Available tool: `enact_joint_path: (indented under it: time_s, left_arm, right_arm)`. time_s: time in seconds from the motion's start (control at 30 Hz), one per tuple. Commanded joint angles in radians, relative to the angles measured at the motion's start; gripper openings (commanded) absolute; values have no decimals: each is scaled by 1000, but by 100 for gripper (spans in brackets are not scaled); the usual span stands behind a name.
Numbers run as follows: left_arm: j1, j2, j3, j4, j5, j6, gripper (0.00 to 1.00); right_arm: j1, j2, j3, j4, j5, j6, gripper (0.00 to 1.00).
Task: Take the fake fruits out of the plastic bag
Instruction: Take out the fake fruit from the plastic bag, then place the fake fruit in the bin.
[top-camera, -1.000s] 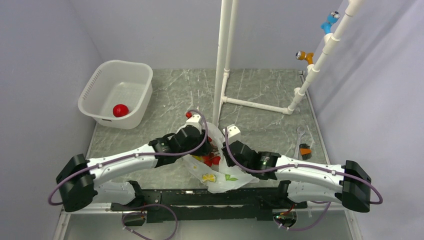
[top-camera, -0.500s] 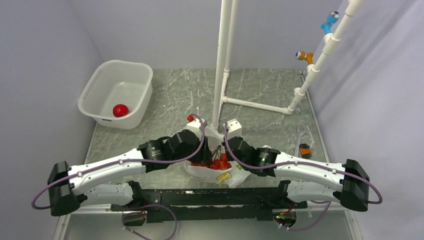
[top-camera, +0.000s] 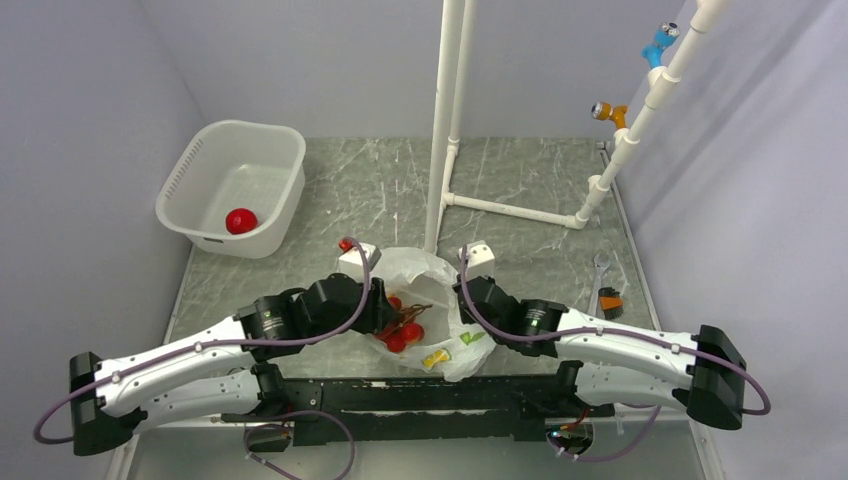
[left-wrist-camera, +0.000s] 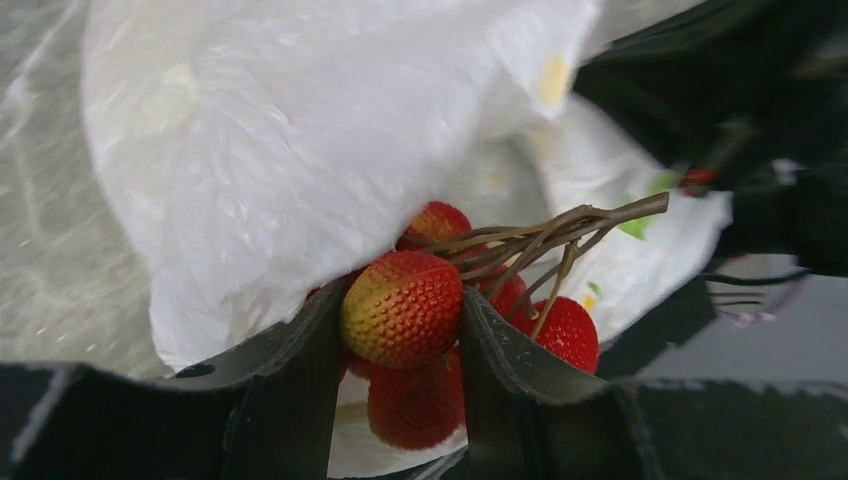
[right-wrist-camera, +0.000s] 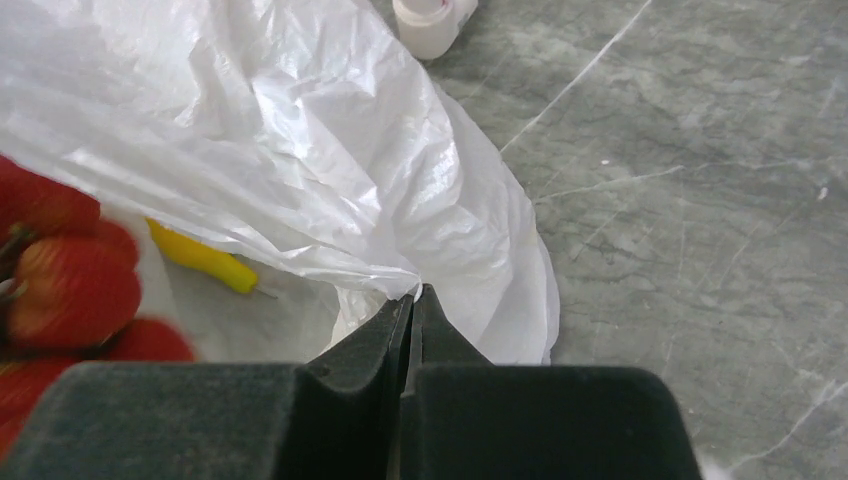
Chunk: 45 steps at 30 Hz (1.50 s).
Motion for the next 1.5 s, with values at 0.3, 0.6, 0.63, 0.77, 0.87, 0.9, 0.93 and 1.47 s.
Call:
enact_joint_path:
  time_s: [0.3,0.6,0.63,0.77,0.87,0.9,0.93,1.47]
  left_arm:
    - [-1,-135,174,253,255,63,0]
    - [0,-206,399,17,26,146,0]
    - [0,-195,448,-27,-12,166,0]
    - [0,-112,604,-211,-232,256,0]
    - [16,-34,676,-301,-431,343,0]
    - [41,-12,686,-304,-488,381,0]
    - [78,13,691,-302,-553,412,0]
    - [782,301,586,410,-512,881,0]
  right_arm:
    - [-5,128,5,138,-73,-22,0]
    - [-11,123,-9,149,-94,-22,0]
    - [-11,122,-11,149,-95,-24,0]
    - [-13,118,-13,146,-99,-36,0]
    - [-16,121,-14,145,-105,-41,0]
    - [-15,122,-13,145,-105,-42,0]
    - [-16,122,-13,145,-106,-40,0]
    - [-21,123,26,86,-141,-14,0]
